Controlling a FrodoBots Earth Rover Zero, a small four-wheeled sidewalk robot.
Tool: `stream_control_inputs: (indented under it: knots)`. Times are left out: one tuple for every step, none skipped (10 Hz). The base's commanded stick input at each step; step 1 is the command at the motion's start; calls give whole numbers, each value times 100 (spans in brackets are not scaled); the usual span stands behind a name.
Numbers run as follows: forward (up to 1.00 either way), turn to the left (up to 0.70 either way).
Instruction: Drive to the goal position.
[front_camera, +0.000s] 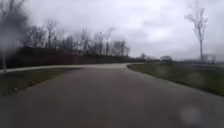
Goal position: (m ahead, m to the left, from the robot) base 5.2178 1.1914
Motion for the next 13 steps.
stream_control_inputs:
  knots:
    - [70, 0]
    - [70, 0]
    - [70, 0]
    - [70, 0]
    - [70, 0]
    - [70, 0]
    - [70, 0]
    - [70, 0]
    - [70, 0]
    - [70, 0]
    - [70, 0]
    - [70, 0]
    - [70, 0]
